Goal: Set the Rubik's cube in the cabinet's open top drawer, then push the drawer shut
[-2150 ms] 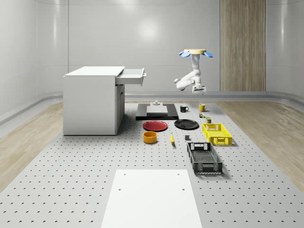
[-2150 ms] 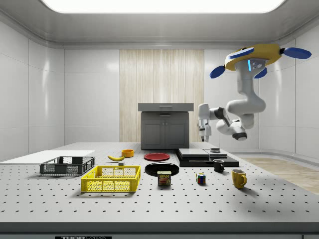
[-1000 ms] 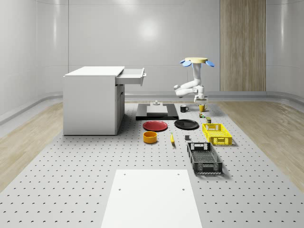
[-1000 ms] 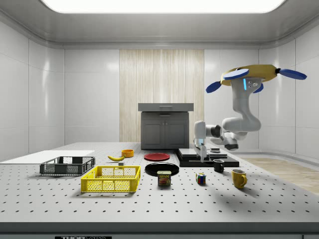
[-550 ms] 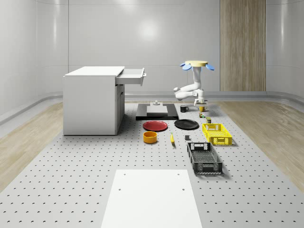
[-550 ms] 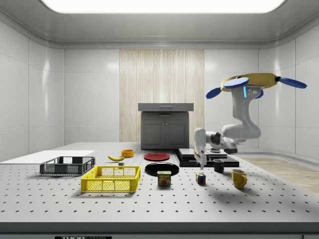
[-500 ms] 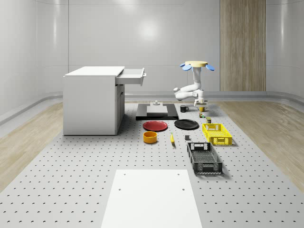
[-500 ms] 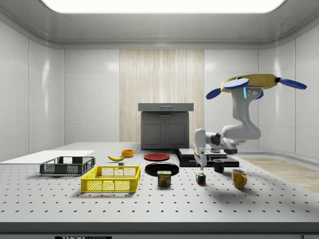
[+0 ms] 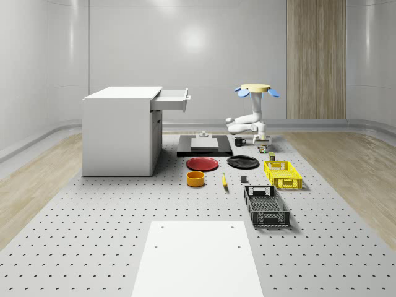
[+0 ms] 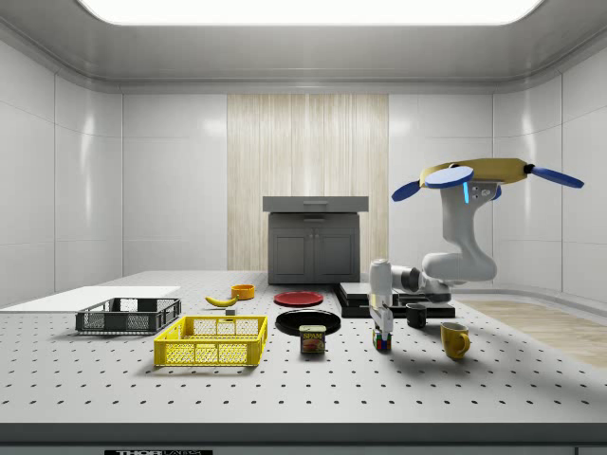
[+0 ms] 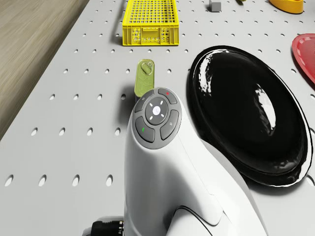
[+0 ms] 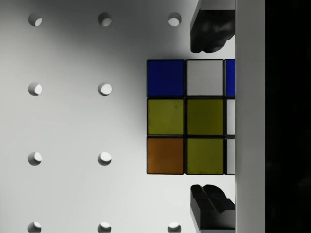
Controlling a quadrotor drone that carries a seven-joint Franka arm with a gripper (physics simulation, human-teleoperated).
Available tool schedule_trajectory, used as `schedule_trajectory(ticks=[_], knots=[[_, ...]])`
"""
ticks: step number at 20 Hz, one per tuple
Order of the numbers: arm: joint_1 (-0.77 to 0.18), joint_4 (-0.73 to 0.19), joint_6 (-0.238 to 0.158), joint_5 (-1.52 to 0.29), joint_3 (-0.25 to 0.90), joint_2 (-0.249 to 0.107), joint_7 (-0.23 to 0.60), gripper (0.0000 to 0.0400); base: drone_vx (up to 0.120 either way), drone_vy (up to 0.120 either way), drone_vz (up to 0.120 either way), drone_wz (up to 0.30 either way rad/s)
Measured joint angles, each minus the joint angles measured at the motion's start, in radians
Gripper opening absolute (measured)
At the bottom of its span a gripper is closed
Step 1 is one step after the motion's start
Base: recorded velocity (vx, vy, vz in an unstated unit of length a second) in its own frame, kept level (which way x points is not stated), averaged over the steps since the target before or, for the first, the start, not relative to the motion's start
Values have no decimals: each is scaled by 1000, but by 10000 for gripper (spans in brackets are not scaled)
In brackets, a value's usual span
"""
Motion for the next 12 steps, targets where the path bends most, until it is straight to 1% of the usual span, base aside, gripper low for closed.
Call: schedule_trajectory(ticks=[6, 9, 12], knots=[[1, 11, 52, -44, -54, -37, -4, 400, 0, 0, 0, 0], [-1, 15, 71, -56, -70, -50, -4, 364, 0, 0, 0, 0], [-4, 18, 84, -61, -78, -60, -3, 343, 0, 0, 0, 0]])
